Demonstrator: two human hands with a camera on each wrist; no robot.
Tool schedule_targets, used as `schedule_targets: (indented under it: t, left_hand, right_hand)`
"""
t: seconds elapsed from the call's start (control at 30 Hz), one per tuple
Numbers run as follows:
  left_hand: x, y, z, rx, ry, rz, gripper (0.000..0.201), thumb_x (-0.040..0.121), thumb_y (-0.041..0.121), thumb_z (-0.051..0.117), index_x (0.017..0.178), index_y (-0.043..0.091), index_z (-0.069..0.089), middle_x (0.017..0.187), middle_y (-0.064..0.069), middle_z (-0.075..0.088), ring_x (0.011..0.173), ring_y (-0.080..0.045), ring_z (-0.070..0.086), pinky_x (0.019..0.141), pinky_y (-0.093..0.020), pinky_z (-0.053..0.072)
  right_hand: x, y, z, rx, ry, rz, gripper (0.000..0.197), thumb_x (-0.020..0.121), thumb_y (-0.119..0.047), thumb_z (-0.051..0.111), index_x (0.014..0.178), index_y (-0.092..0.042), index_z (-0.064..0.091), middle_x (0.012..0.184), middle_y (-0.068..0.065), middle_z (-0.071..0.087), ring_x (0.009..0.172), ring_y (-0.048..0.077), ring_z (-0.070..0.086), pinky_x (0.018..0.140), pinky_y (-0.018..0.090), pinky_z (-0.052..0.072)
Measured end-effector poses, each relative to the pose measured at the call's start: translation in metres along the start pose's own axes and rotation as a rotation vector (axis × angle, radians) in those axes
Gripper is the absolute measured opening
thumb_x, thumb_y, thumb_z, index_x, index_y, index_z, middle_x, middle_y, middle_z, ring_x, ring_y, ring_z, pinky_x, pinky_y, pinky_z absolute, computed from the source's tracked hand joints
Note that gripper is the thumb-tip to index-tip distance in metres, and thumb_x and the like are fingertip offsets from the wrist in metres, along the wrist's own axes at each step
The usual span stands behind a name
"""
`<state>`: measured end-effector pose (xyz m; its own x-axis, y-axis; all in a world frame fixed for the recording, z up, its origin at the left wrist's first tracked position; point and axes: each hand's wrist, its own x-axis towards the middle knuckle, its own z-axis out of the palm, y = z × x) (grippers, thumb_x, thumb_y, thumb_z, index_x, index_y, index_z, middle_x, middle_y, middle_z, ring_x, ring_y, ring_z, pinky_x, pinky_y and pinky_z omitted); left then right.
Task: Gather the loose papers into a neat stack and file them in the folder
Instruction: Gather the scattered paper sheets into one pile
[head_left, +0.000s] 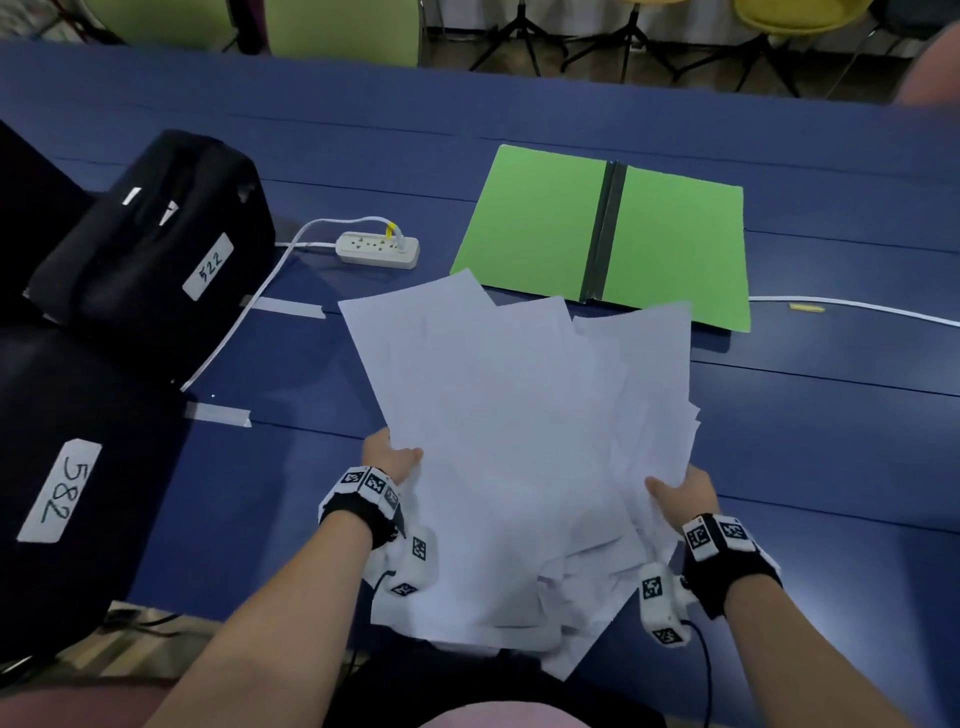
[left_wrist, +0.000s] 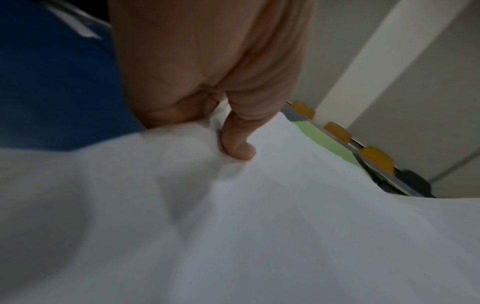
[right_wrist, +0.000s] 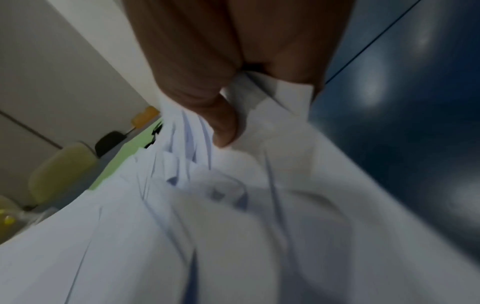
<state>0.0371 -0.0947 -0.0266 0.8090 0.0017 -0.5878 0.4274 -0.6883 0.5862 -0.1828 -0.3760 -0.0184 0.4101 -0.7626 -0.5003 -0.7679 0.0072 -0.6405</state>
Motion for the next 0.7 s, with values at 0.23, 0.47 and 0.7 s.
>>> schedule_targets:
  t: [0.23,0.47,0.7]
  left_hand:
    - [0.004,-0.003,-0.010,0.015,0.056,0.060,0.041,0.086,-0.001,0.058,0.127,-0.002,0.054,0.129,-0.015,0.058,0.121,-0.033,0.054,0.100,-0.036,0.042]
    - [-0.005,-0.011,-0.006,-0.017,0.036,0.060,0.034,0.085,-0.001,0.056,0.119,-0.002,0.061,0.123,-0.017,0.064,0.114,-0.033,0.059,0.090,-0.030,0.044]
    - [-0.007,-0.014,-0.008,0.010,0.017,0.005,0.017,0.085,-0.001,0.055,0.097,0.001,0.066,0.107,-0.014,0.066,0.106,-0.030,0.062,0.085,-0.030,0.047]
  right_hand:
    - [0.006,-0.015,-0.020,0.092,0.082,0.094,0.032,0.084,-0.010,0.062,0.115,0.000,0.063,0.115,0.021,0.066,0.100,0.036,0.063,0.088,0.041,0.050]
    - [-0.015,-0.032,0.009,0.337,-0.070,0.164,0.063,0.080,-0.042,0.069,0.128,-0.004,0.053,0.120,0.008,0.058,0.117,0.029,0.054,0.094,0.032,0.042]
    - [-0.017,-0.033,0.002,0.107,0.089,0.093,0.030,0.084,-0.010,0.064,0.111,0.005,0.064,0.115,0.021,0.065,0.105,0.037,0.061,0.079,0.031,0.044]
